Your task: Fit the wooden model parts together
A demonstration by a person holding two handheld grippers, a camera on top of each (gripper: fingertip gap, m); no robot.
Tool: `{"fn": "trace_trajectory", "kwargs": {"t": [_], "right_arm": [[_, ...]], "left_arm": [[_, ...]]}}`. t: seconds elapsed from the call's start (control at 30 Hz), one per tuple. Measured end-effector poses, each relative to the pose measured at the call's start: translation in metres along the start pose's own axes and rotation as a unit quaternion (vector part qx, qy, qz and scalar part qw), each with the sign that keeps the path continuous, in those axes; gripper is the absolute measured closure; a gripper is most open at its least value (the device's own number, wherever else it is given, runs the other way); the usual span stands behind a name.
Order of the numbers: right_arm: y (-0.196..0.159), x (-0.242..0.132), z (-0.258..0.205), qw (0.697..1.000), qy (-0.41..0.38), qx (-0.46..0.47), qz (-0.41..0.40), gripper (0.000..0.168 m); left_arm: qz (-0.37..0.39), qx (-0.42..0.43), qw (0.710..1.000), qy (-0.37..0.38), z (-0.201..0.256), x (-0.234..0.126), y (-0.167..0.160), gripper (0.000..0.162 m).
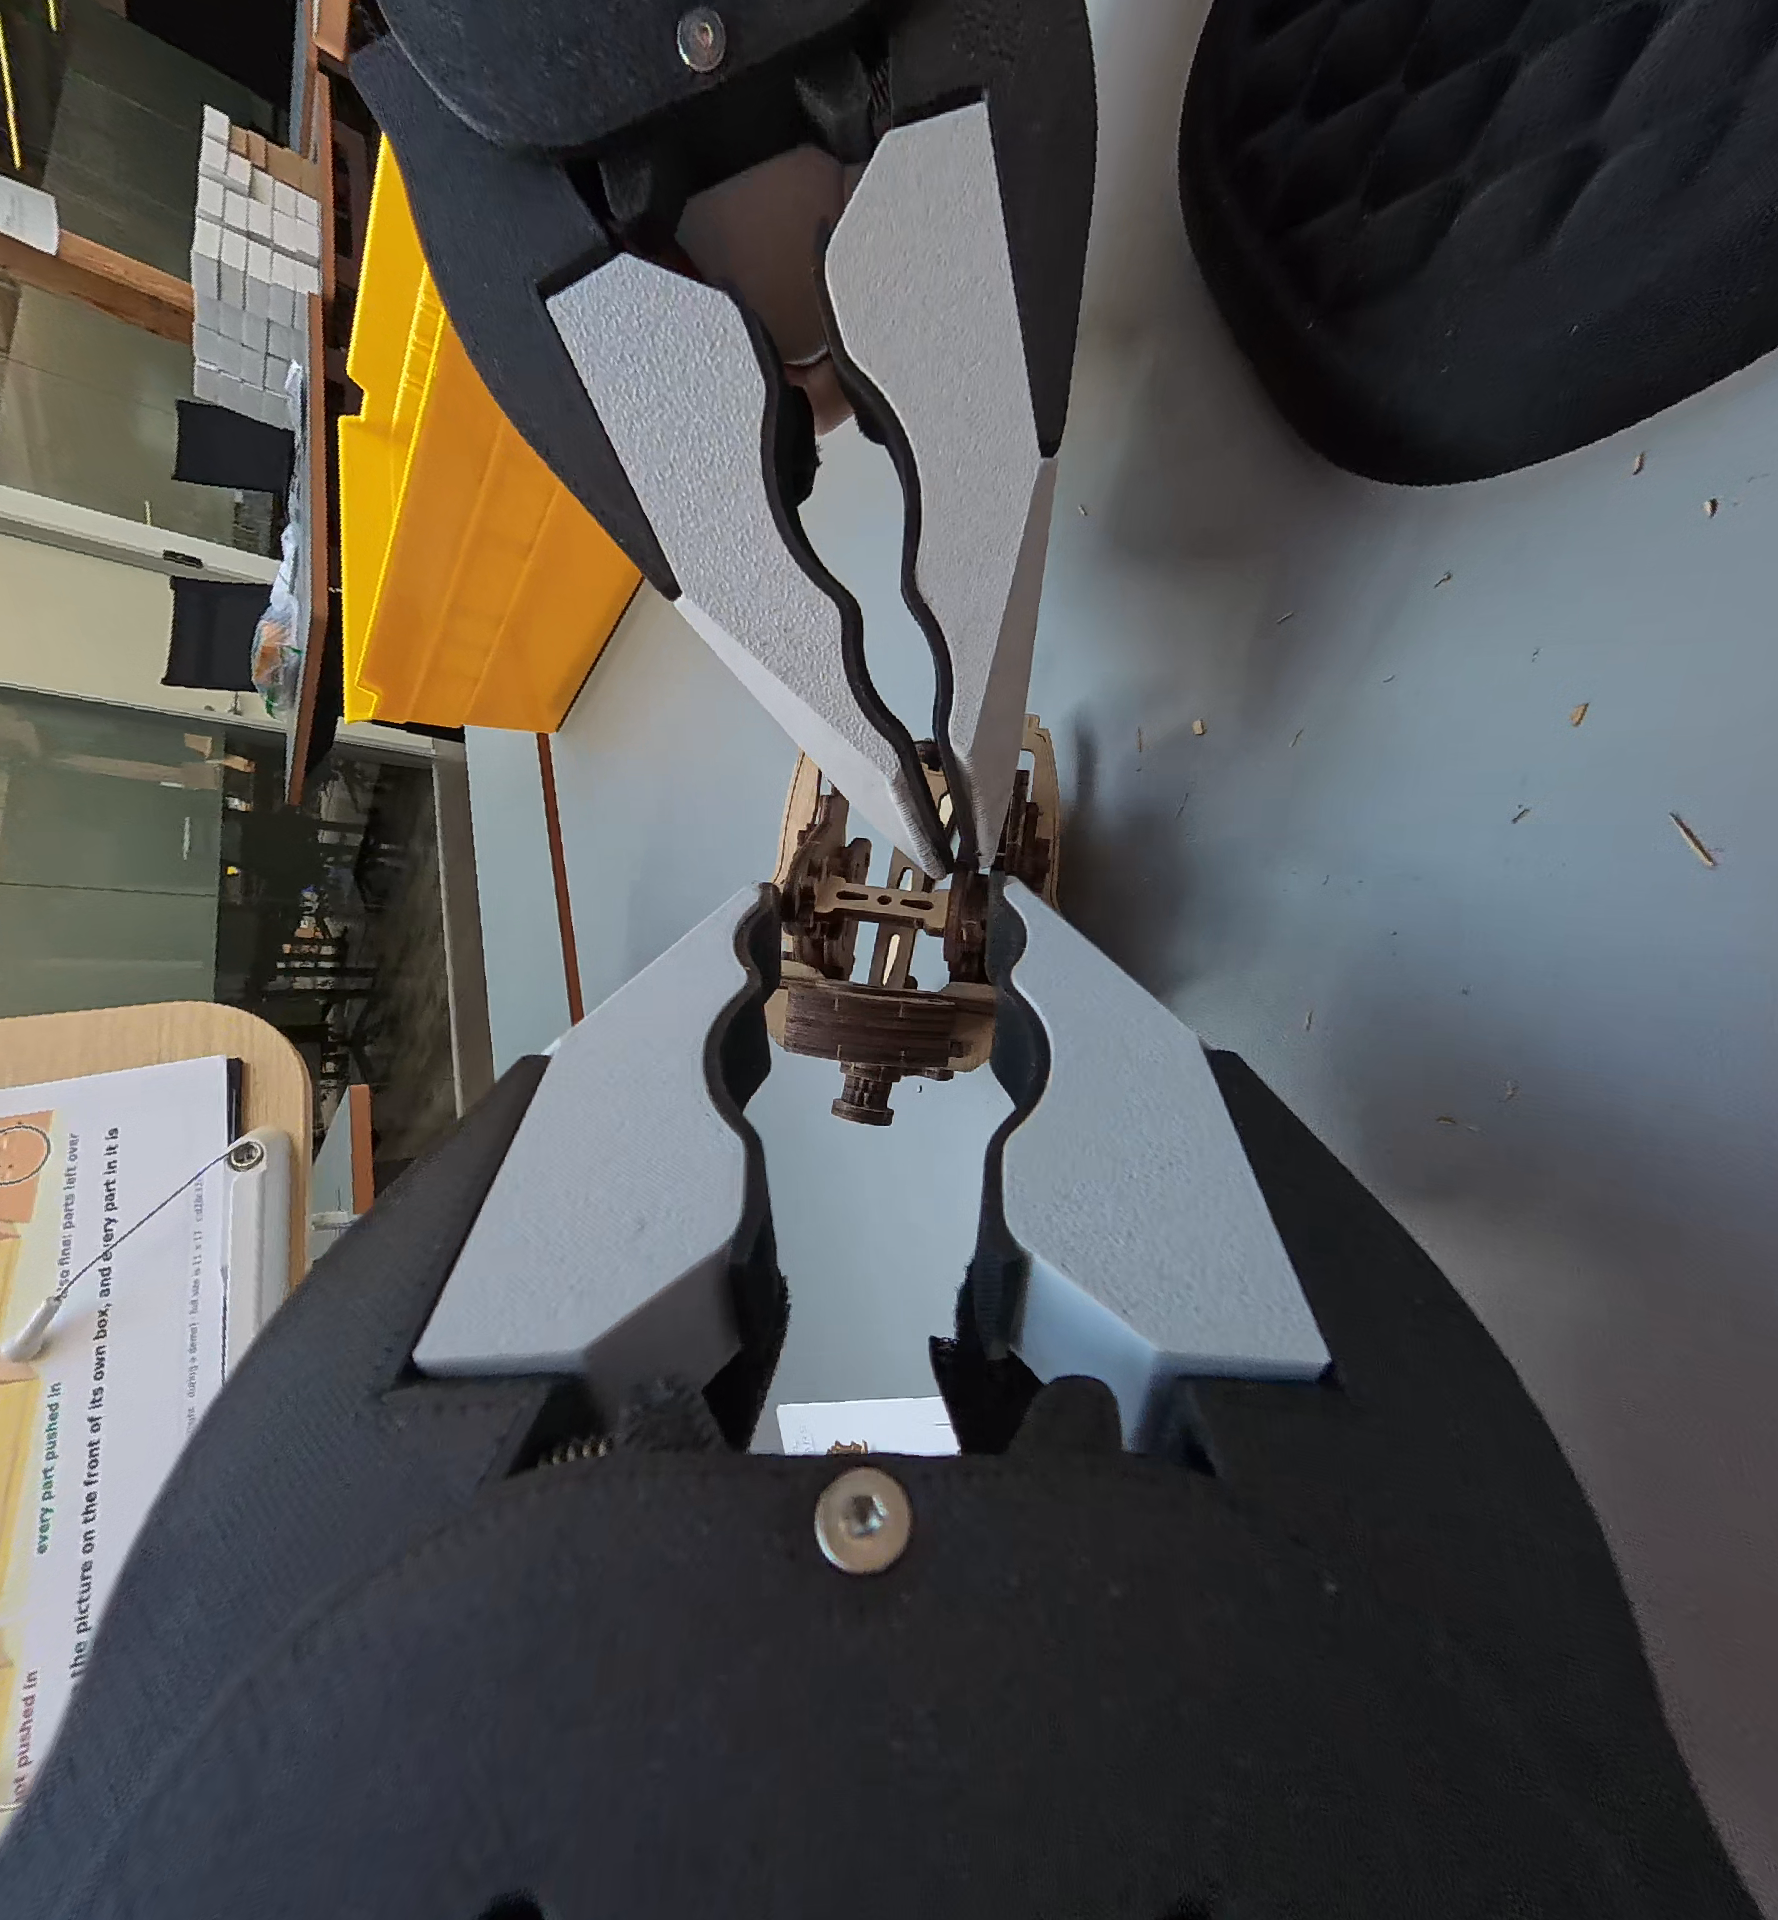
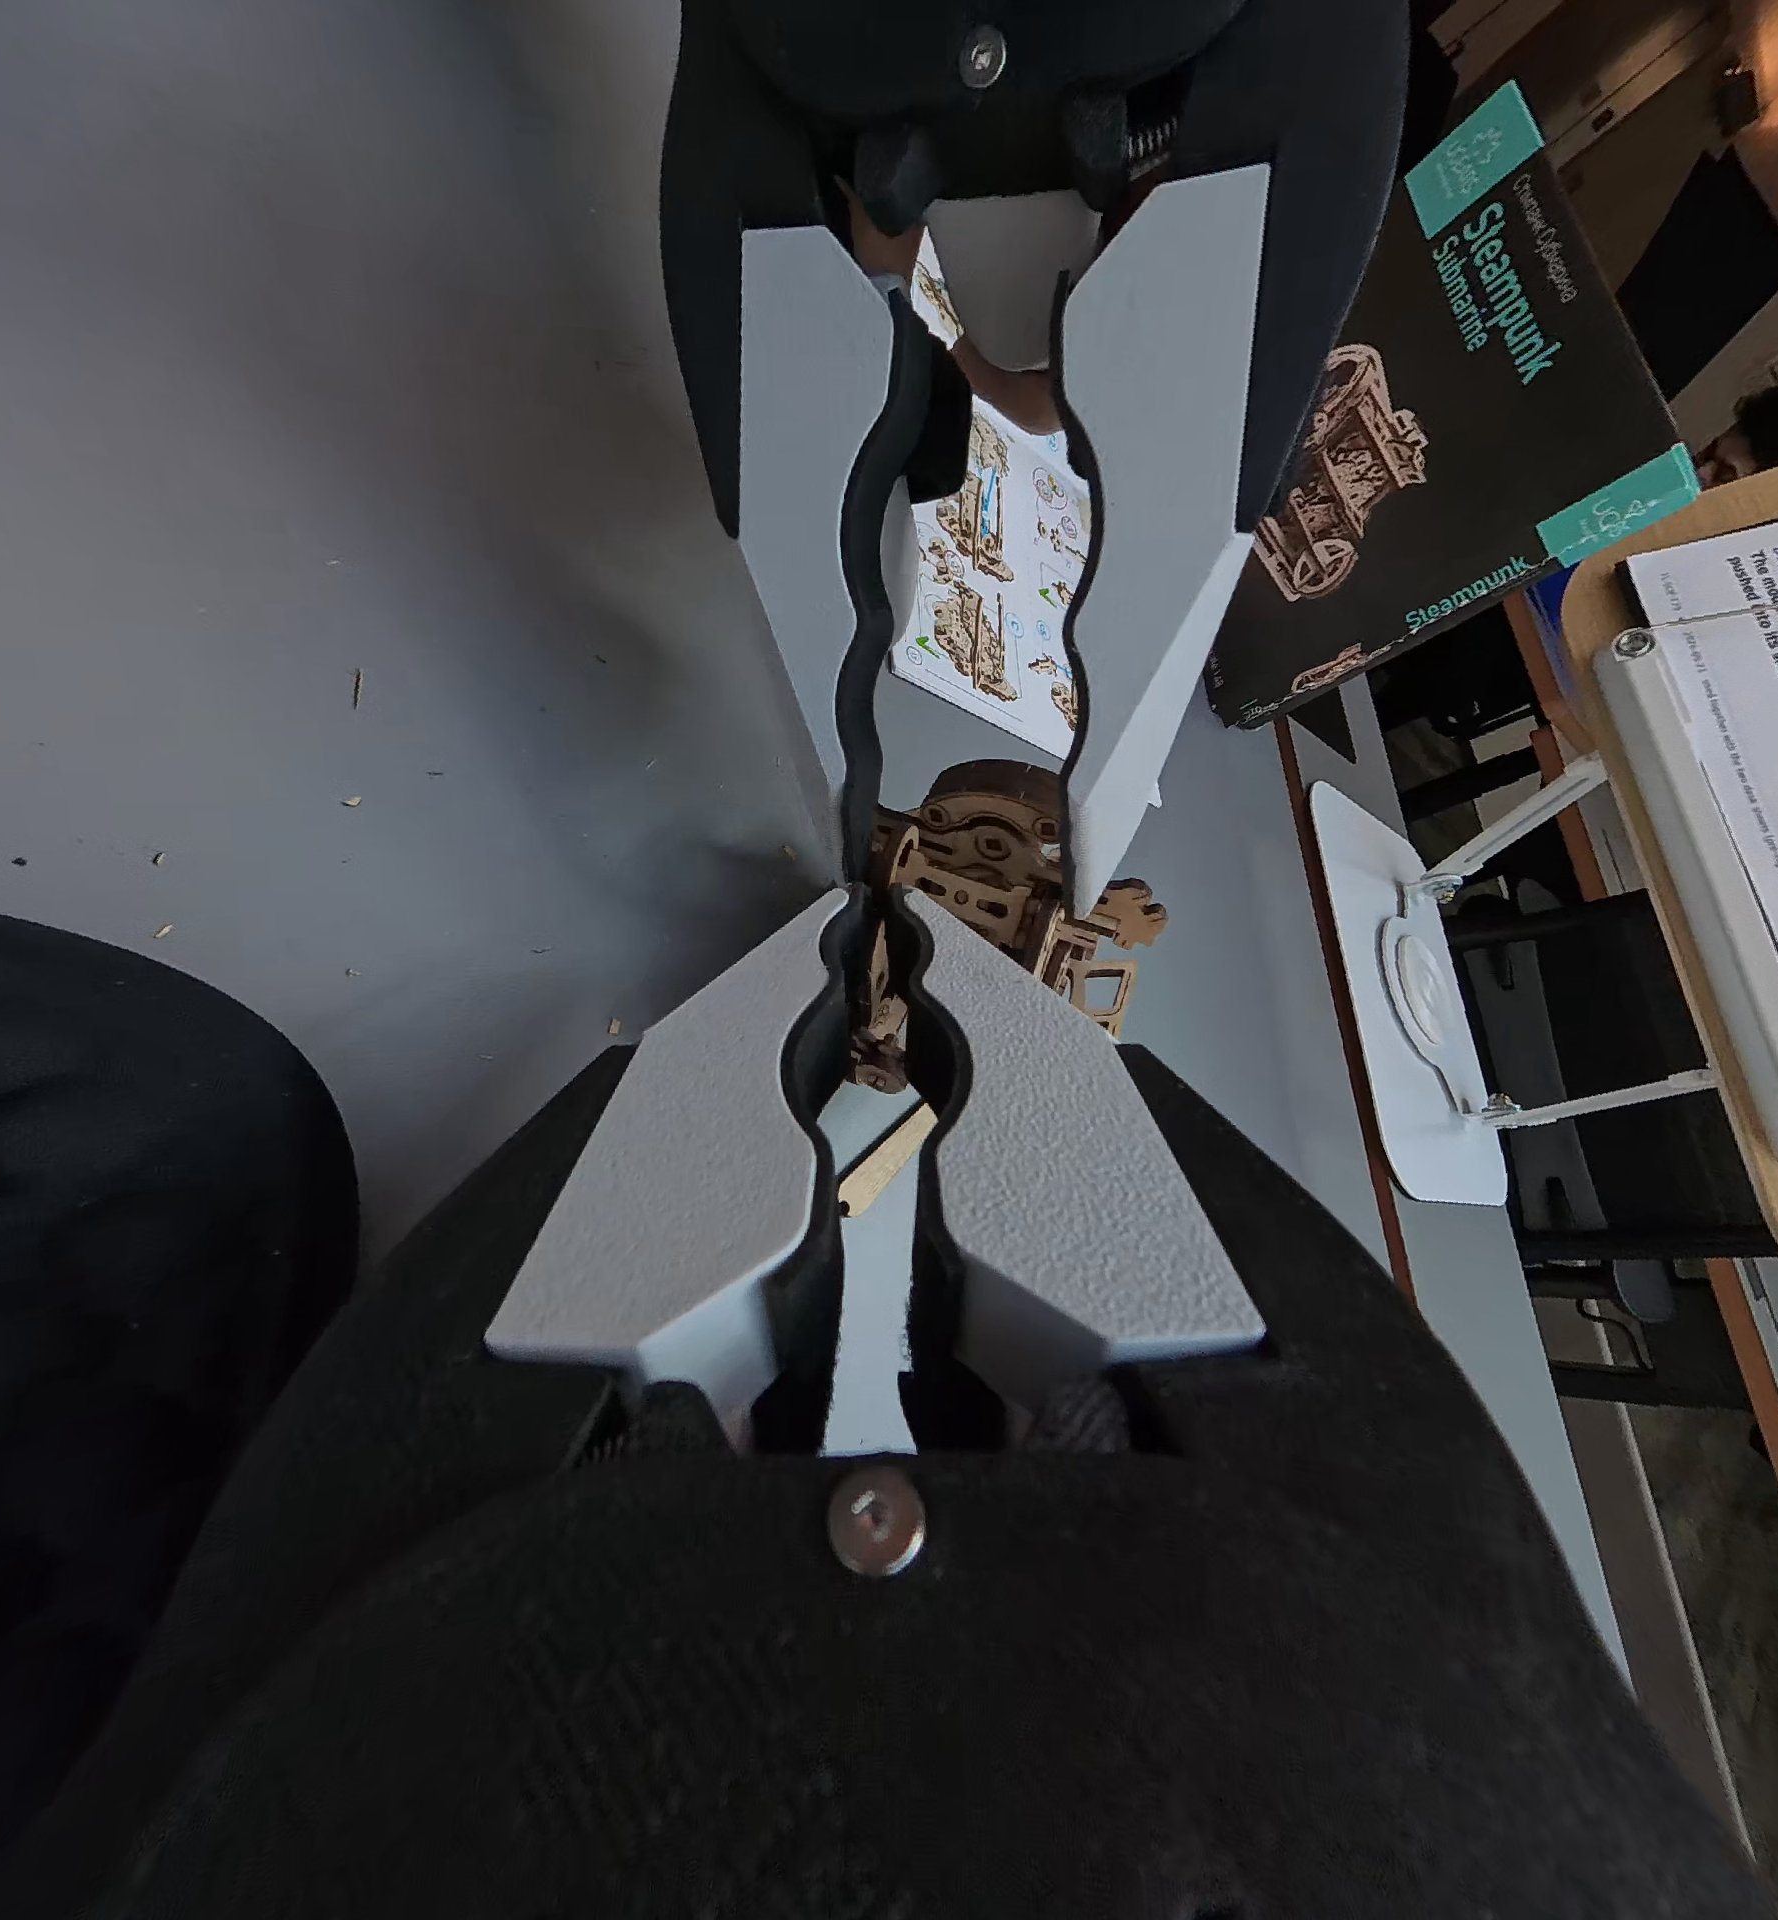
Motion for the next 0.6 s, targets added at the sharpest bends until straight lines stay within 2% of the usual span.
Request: {"fn": "trace_trajectory", "kwargs": {"t": [0.6], "right_arm": [[0.0053,-0.0029,-0.0025,1.000,0.023,-0.014,0.003,0.168]], "left_arm": [[0.001,0.031,0.999,-0.042,0.0003,-0.0055,0.0052,0.119]]}}
Point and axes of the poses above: each gripper's, where its closed fingertips meet, x out along the fingers, y out of its top, z = x × y across the jaws, the point moved 9 cm from there along -x, back along the fingers, and after that the axes turned 1 degree about y, right-handed, at the moved point
